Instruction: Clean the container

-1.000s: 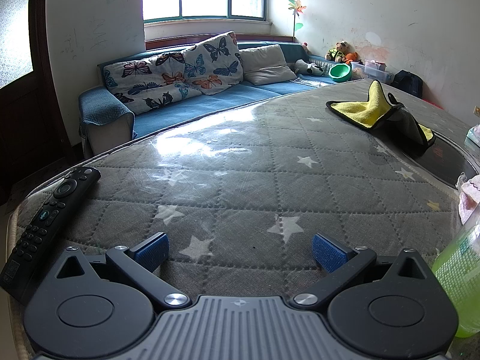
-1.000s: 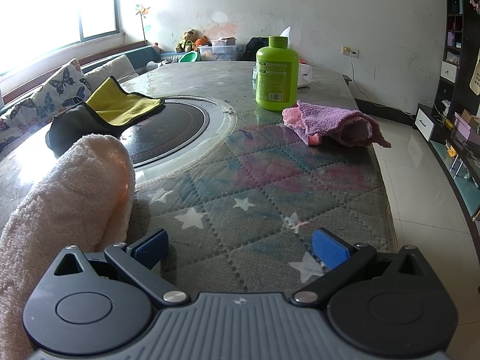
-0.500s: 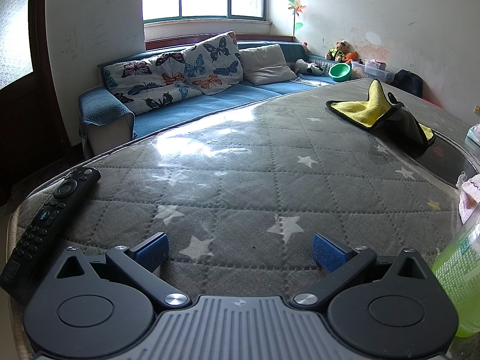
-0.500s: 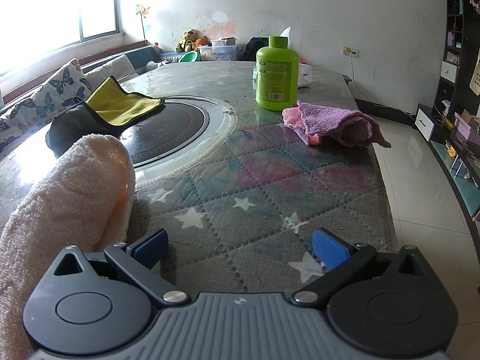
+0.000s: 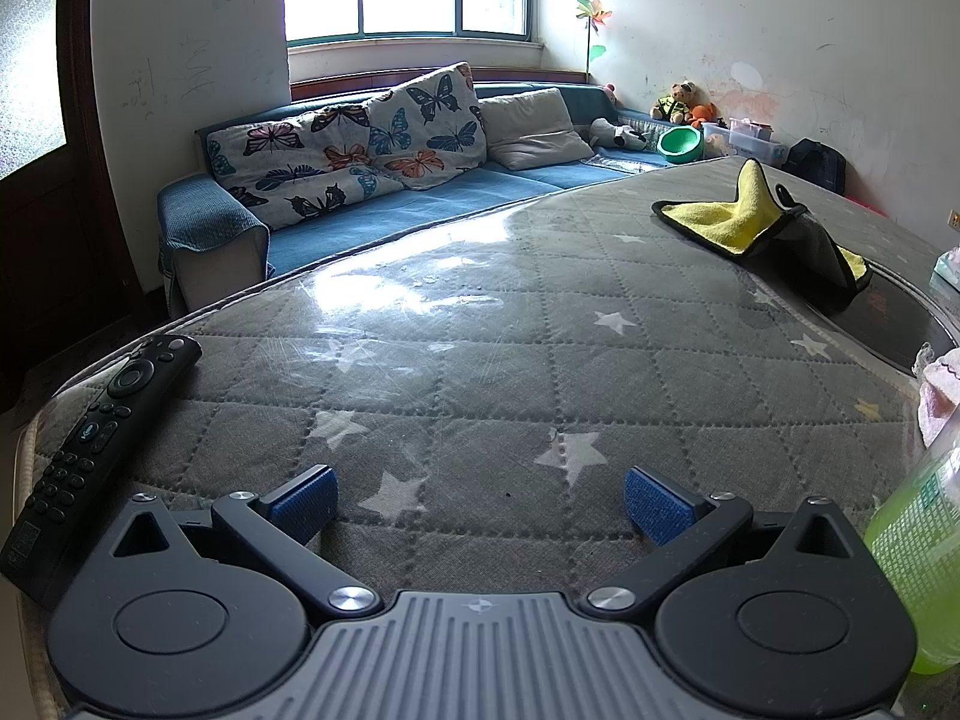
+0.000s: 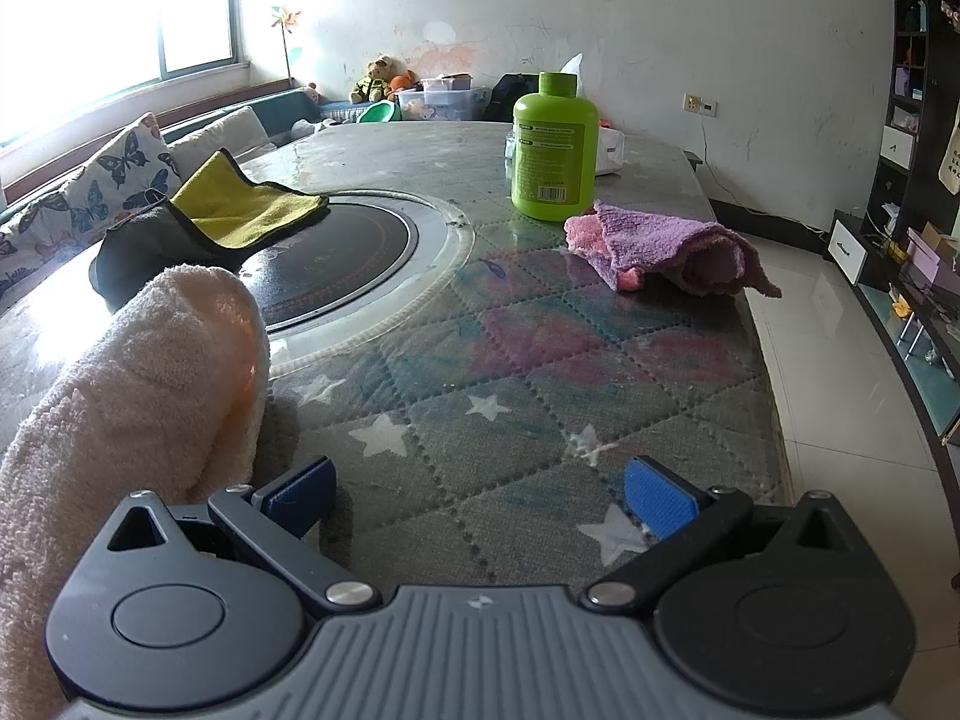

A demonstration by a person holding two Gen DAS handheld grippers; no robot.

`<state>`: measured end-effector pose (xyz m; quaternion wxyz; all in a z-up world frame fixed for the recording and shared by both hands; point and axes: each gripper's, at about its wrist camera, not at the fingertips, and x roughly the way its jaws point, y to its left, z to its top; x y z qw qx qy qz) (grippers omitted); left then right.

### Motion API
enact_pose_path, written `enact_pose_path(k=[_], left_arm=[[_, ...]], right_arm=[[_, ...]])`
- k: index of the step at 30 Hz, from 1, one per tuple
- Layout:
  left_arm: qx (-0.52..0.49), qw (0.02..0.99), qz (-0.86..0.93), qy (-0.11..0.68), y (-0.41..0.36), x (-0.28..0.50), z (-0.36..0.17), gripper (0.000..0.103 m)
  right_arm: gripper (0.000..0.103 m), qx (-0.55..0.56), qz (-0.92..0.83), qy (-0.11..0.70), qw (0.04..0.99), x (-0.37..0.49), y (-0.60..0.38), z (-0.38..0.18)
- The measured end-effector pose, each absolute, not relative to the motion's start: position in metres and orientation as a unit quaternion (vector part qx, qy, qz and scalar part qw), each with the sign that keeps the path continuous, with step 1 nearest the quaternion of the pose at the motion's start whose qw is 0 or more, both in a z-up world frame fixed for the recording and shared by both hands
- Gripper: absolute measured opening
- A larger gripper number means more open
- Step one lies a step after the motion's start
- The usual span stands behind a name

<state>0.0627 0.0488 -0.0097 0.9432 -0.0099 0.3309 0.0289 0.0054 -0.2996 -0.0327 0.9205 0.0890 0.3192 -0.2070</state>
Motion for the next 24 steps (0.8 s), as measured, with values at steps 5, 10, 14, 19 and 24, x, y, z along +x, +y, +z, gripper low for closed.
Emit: enact_pose_path(k=[5, 10, 14, 19, 24], left_arm=[[-0.01, 0.943, 0.029, 0.331, 0.048, 0.063, -0.01, 0.103], [-0.01, 0.943, 0.029, 0.331, 0.048, 0.062, -0.01, 0.103], [-0.009, 0.943, 0.029, 0.331, 0.049, 0.062, -0.01, 0.103], [-0.009, 0.943, 0.029, 0.331, 0.059, 0.062, -0.012, 0.103], [-0.009, 0.943, 0.029, 0.331, 0.057, 0.062, -0.012, 0.103]], right_arm=[[0.103, 0.089, -0.207, 0.319, 0.921, 0.006, -0.299, -0.033], [0.103, 0.089, -0.207, 0.319, 0.92, 0.006, -0.3, -0.033], [0.103, 0.09, -0.207, 0.319, 0.921, 0.006, -0.3, -0.033], [0.103, 0.089, -0.207, 0.319, 0.92, 0.006, -0.299, -0.033], [0.103, 0.088, -0.207, 0.32, 0.92, 0.008, -0.298, -0.033]])
